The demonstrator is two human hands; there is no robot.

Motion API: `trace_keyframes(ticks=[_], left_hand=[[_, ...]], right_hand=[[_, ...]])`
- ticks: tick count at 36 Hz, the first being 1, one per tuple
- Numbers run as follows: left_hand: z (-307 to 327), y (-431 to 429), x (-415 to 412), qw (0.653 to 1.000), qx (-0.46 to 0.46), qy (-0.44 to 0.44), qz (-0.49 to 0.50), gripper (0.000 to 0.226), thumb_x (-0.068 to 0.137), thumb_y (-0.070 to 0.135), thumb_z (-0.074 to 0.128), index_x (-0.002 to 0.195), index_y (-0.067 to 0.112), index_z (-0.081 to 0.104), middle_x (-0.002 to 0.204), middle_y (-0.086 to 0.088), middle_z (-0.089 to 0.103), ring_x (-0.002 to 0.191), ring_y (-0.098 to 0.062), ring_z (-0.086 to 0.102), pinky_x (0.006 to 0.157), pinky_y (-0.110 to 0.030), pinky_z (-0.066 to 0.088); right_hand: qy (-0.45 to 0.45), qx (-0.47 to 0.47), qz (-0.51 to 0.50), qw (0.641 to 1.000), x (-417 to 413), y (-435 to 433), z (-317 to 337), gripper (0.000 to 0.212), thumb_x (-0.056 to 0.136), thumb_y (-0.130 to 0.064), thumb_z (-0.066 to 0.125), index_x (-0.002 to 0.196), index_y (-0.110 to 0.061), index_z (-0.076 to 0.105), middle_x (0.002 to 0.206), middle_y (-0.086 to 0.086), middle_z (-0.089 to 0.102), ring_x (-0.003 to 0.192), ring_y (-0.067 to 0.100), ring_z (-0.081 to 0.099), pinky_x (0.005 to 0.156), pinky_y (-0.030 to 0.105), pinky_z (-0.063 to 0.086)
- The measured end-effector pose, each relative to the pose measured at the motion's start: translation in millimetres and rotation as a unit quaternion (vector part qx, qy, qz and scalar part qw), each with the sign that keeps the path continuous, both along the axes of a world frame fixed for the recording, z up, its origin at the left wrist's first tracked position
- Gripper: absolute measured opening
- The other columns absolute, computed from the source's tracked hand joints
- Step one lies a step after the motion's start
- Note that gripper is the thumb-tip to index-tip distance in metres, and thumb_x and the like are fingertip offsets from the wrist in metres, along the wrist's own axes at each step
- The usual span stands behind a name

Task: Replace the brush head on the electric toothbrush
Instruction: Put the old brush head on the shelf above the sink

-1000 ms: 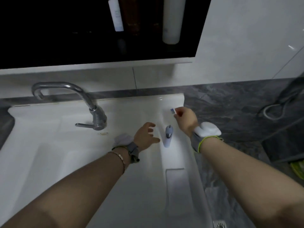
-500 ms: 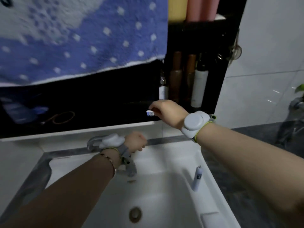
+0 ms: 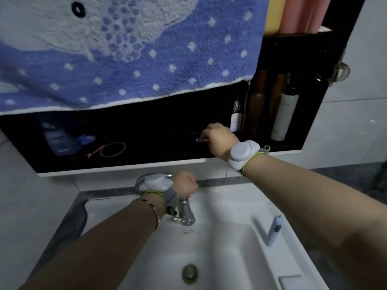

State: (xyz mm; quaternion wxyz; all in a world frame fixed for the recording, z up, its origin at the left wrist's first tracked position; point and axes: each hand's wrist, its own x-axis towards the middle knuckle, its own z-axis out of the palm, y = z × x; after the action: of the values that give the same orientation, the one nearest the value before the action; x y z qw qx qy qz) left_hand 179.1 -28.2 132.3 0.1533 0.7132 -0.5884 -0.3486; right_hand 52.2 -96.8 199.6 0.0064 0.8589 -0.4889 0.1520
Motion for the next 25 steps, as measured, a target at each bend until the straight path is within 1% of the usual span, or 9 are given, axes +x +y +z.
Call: trace_keyframes(ticks=[5, 9, 12, 15, 17, 19, 21, 23, 25], left_hand=[[-21.9, 3.6, -16.5, 0.999, 0.042, 0.024, -0.001, 0.03, 0.093, 0.005, 0.044, 0.063, 0.01, 0.049, 0.059, -0.001, 0.05, 0.051, -0.012, 0.047, 0.048, -0.017, 0.038], [-51.6, 11.7, -31.8, 0.995, 0.093, 0.024, -0.003, 0.031, 0.094, 0.008, 0.043, 0.064, 0.012, 0.048, 0.062, -0.001, 0.052, 0.052, -0.013, 0.049, 0.052, -0.018, 0.039], [-76.1, 24.0, -58.9, 0.99, 0.135, 0.027, -0.014, 0.028, 0.094, 0.011, 0.044, 0.067, 0.012, 0.049, 0.064, 0.0, 0.053, 0.054, -0.012, 0.05, 0.055, -0.016, 0.039], [-96.9, 36.4, -81.0, 0.987, 0.159, 0.027, -0.021, 0.026, 0.094, 0.01, 0.044, 0.069, 0.011, 0.05, 0.065, 0.0, 0.053, 0.054, -0.011, 0.049, 0.053, -0.016, 0.038], [-112.7, 41.3, -97.7, 0.983, 0.18, 0.03, -0.024, 0.028, 0.094, 0.01, 0.044, 0.067, 0.012, 0.049, 0.065, 0.001, 0.053, 0.055, -0.011, 0.049, 0.054, -0.016, 0.038], [-124.0, 48.2, -108.9, 0.98, 0.196, 0.025, -0.025, 0.03, 0.095, 0.01, 0.043, 0.065, 0.013, 0.048, 0.066, 0.001, 0.052, 0.056, -0.011, 0.049, 0.055, -0.016, 0.038], [-138.6, 58.7, -122.5, 0.976, 0.213, 0.036, -0.014, 0.031, 0.095, 0.01, 0.042, 0.065, 0.014, 0.047, 0.067, 0.002, 0.052, 0.056, -0.01, 0.049, 0.055, -0.015, 0.038], [-155.8, 67.7, -139.2, 0.972, 0.23, 0.045, -0.008, 0.032, 0.095, 0.009, 0.042, 0.064, 0.015, 0.046, 0.066, 0.002, 0.051, 0.056, -0.009, 0.048, 0.053, -0.014, 0.037], [-164.5, 77.3, -151.8, 0.969, 0.24, 0.057, 0.008, 0.033, 0.096, 0.008, 0.041, 0.063, 0.015, 0.045, 0.065, 0.002, 0.05, 0.056, -0.009, 0.047, 0.052, -0.014, 0.036]], right_hand=[[-0.035, 0.005, 0.02, 0.999, -25.4, 43.0, -24.4, 0.031, 0.087, -0.002, 0.046, 0.11, -0.007, 0.067, 0.116, 0.016, 0.059, 0.116, 0.033, 0.048, 0.094, 0.041, 0.044], [0.018, 0.13, -0.022, 0.991, -52.0, 73.7, -59.8, 0.031, 0.089, -0.006, 0.045, 0.111, -0.01, 0.065, 0.121, 0.012, 0.06, 0.114, 0.031, 0.054, 0.091, 0.036, 0.047], [0.061, 0.251, -0.084, 0.962, -85.0, 96.6, -99.1, 0.031, 0.09, -0.009, 0.044, 0.114, -0.01, 0.064, 0.125, 0.011, 0.058, 0.114, 0.031, 0.055, 0.087, 0.031, 0.044], [0.102, 0.325, -0.117, 0.933, -111.4, 113.3, -141.0, 0.021, 0.09, -0.01, 0.042, 0.09, -0.01, 0.063, 0.106, 0.014, 0.06, 0.11, 0.032, 0.058, 0.098, 0.038, 0.042], [0.127, 0.364, -0.124, 0.914, -131.1, 122.5, -163.2, 0.02, 0.091, -0.011, 0.044, 0.072, -0.018, 0.049, 0.096, 0.011, 0.055, 0.111, 0.032, 0.059, 0.102, 0.041, 0.043], [0.135, 0.39, -0.147, 0.899, -148.8, 134.6, -178.0, 0.013, 0.091, -0.013, 0.046, 0.087, -0.016, 0.057, 0.107, 0.016, 0.061, 0.1, 0.031, 0.058, 0.092, 0.038, 0.046], [0.134, 0.378, -0.191, 0.896, -170.3, 150.4, -196.8, 0.029, 0.093, -0.015, 0.043, 0.117, -0.007, 0.058, 0.114, 0.014, 0.062, 0.09, 0.025, 0.052, 0.081, 0.033, 0.041], [0.128, 0.365, -0.252, 0.887, -189.7, 162.7, -214.8, 0.034, 0.095, -0.024, 0.042, 0.125, -0.008, 0.049, 0.118, 0.009, 0.057, 0.103, 0.027, 0.057, 0.082, 0.03, 0.038], [0.11, 0.38, -0.308, 0.865, -198.8, 169.7, -229.9, 0.041, 0.094, -0.038, 0.047, 0.125, -0.01, 0.046, 0.129, 0.009, 0.05, 0.119, 0.027, 0.053, 0.092, 0.032, 0.041]])
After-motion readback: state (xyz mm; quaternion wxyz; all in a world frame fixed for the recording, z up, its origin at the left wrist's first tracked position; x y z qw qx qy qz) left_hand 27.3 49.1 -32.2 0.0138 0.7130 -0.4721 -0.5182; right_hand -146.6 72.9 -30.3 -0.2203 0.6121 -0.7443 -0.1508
